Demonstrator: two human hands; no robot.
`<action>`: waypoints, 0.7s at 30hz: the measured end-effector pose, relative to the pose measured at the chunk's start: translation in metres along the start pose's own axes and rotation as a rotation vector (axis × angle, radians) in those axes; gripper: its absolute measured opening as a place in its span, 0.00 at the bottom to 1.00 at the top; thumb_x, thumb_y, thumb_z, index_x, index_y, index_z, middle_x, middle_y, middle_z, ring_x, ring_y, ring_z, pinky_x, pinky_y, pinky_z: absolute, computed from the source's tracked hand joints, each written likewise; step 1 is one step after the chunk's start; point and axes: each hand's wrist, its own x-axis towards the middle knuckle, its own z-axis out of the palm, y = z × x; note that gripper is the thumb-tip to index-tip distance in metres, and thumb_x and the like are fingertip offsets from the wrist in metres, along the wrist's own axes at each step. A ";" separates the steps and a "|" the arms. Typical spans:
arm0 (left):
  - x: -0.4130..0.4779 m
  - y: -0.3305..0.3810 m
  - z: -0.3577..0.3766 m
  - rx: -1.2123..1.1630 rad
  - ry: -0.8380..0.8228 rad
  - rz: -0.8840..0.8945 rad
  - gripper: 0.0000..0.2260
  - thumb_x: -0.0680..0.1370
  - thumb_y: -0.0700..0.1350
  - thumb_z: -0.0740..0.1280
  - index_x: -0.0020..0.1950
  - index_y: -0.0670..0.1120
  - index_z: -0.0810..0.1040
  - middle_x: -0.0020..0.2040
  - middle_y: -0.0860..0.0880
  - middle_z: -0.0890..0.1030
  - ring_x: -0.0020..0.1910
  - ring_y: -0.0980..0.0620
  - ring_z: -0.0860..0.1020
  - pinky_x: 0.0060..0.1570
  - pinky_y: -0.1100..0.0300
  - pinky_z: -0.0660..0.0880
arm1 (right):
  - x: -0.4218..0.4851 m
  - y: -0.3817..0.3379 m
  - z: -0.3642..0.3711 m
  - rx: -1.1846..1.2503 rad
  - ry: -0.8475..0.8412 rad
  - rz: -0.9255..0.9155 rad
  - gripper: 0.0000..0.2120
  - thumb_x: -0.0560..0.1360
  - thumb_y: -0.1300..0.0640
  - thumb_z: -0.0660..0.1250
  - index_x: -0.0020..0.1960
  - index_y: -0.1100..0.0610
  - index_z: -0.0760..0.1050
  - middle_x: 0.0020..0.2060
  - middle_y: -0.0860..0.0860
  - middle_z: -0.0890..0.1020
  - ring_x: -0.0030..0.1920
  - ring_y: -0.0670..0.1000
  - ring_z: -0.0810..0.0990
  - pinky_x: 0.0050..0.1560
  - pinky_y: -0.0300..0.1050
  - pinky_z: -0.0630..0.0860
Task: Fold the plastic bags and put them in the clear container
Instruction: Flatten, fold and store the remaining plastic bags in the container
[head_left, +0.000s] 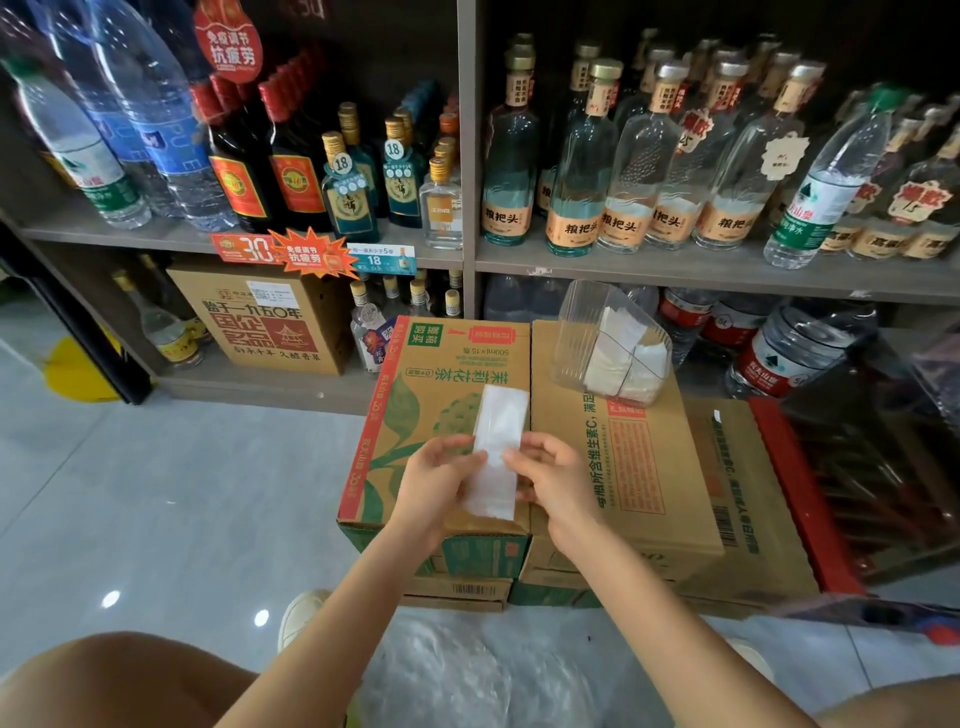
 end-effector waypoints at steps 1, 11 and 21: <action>-0.002 0.005 0.000 -0.046 -0.028 -0.057 0.12 0.78 0.39 0.67 0.60 0.38 0.75 0.36 0.46 0.81 0.34 0.49 0.79 0.37 0.57 0.76 | 0.000 0.001 -0.002 -0.040 0.001 -0.041 0.08 0.75 0.64 0.69 0.45 0.51 0.76 0.43 0.50 0.82 0.41 0.49 0.81 0.35 0.41 0.77; -0.006 0.034 -0.013 -0.084 -0.306 -0.214 0.15 0.75 0.34 0.65 0.62 0.38 0.72 0.41 0.41 0.83 0.36 0.47 0.82 0.36 0.56 0.81 | -0.002 -0.017 -0.022 -0.184 -0.187 -0.231 0.10 0.72 0.69 0.69 0.41 0.54 0.80 0.39 0.50 0.83 0.39 0.48 0.80 0.39 0.43 0.79; -0.010 0.042 -0.001 0.062 -0.333 -0.129 0.19 0.75 0.36 0.69 0.65 0.43 0.71 0.54 0.37 0.80 0.47 0.42 0.81 0.48 0.49 0.79 | -0.003 -0.025 -0.035 -0.365 -0.212 -0.441 0.13 0.73 0.71 0.67 0.41 0.55 0.82 0.41 0.51 0.80 0.35 0.44 0.76 0.36 0.35 0.74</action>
